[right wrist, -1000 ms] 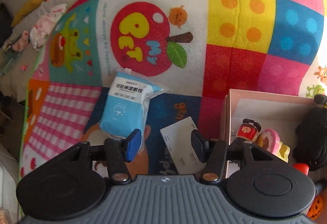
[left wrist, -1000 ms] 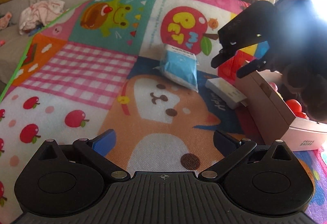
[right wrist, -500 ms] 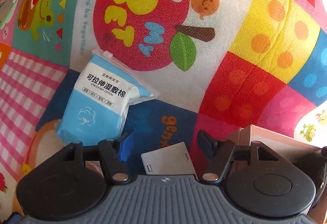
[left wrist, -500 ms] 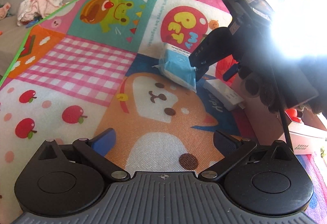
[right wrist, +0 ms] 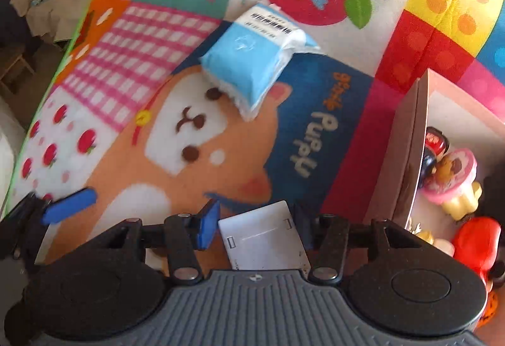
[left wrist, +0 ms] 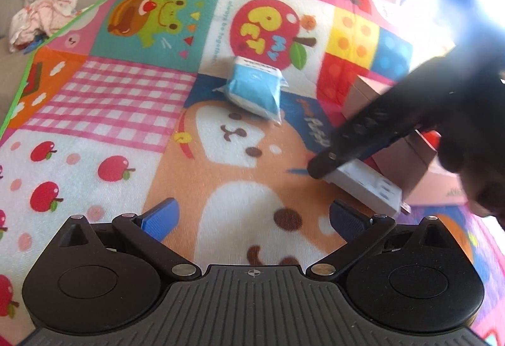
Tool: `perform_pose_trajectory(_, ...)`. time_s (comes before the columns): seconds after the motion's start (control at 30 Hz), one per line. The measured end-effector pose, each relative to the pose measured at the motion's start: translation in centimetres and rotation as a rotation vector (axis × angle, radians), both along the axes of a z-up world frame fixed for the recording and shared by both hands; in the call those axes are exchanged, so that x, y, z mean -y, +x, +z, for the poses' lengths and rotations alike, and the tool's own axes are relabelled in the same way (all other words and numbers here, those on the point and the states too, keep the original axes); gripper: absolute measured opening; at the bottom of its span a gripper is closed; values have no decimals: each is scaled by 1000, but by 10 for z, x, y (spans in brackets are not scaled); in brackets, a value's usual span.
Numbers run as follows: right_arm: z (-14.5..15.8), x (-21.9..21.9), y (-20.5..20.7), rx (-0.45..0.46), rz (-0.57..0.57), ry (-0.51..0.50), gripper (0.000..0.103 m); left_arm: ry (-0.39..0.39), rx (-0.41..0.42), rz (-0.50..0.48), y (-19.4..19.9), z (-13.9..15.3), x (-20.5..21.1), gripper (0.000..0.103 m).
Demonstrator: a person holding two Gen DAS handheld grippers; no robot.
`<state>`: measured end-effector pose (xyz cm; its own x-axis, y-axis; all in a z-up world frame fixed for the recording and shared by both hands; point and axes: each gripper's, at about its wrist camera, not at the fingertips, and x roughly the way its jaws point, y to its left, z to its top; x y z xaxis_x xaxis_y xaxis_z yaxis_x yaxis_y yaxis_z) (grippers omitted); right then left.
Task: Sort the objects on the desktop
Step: 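Grasp the small white card with the right gripper while the left gripper approaches the blue wipe pack, then carry the white card toward the box with the right gripper while the left gripper grasps the blue pack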
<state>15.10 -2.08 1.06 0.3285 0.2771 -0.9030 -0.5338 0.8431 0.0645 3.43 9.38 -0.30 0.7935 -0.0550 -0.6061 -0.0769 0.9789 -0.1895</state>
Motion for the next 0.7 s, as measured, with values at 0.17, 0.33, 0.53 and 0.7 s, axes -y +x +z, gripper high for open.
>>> perform_pose_trajectory(0.17,20,25,-73,119,90,37,51,25,-14,-26,-6,-1,2,103)
perform_pose_trajectory(0.33,23,62,-104,204,70,45,52,97,-42,-23,-1,-2,12,103)
perform_pose_trajectory(0.53,10,123,-102,220,-91,130,67,163,-73,-24,3,-4,20,103)
perform_pose_trajectory(0.7,-2,124,-81,262,-131,179,66,202,-88,-27,7,-5,26,103)
